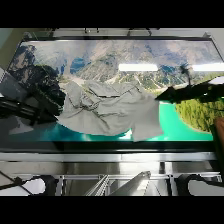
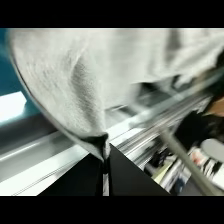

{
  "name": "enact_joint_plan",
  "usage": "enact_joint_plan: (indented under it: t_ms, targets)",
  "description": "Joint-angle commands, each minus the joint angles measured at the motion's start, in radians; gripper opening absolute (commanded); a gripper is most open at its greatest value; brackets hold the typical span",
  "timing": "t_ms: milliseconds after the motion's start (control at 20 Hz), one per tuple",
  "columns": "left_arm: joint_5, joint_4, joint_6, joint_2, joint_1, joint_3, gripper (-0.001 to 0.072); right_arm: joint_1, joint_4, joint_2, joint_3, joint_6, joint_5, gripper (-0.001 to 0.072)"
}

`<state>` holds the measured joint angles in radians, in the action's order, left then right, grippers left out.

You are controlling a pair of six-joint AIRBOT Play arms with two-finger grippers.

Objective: Fold the shirts.

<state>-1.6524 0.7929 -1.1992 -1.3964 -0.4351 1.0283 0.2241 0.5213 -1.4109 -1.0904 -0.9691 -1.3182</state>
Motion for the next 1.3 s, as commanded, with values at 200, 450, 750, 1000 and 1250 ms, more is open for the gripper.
enact_joint_plan:
  t_ms: [200, 450, 750, 1000, 1250]
  targets:
    - [-0.197, -0.878, 0.248, 0.509, -0.183, 0.3, 0.0021, 0.138, -0.586, 0.752, -0.011, 0.109, 0.158, 0.0015]
    - [-0.053, -1.085, 0.259, 0.633, -0.478, 0.434, 0.0023, 0.276, -0.393, 1.075, -0.014, 0.109, 0.563, 0.0015]
    - [-0.198, -1.21, 0.244, 0.442, -0.392, 0.435, 0.0023, 0.311, -0.334, 1.044, -0.016, 0.141, 0.481, 0.0015]
    - [-0.184, -1.122, 0.228, 0.303, -0.362, 0.435, 0.0023, 0.31, -0.322, 0.893, -0.015, 0.12, 0.259, 0.0014]
    - [-0.196, -1.138, 0.201, 0.362, -0.109, 0.435, 0.0022, 0.311, -0.323, 0.867, -0.016, 0.061, 0.121, 0.0014]
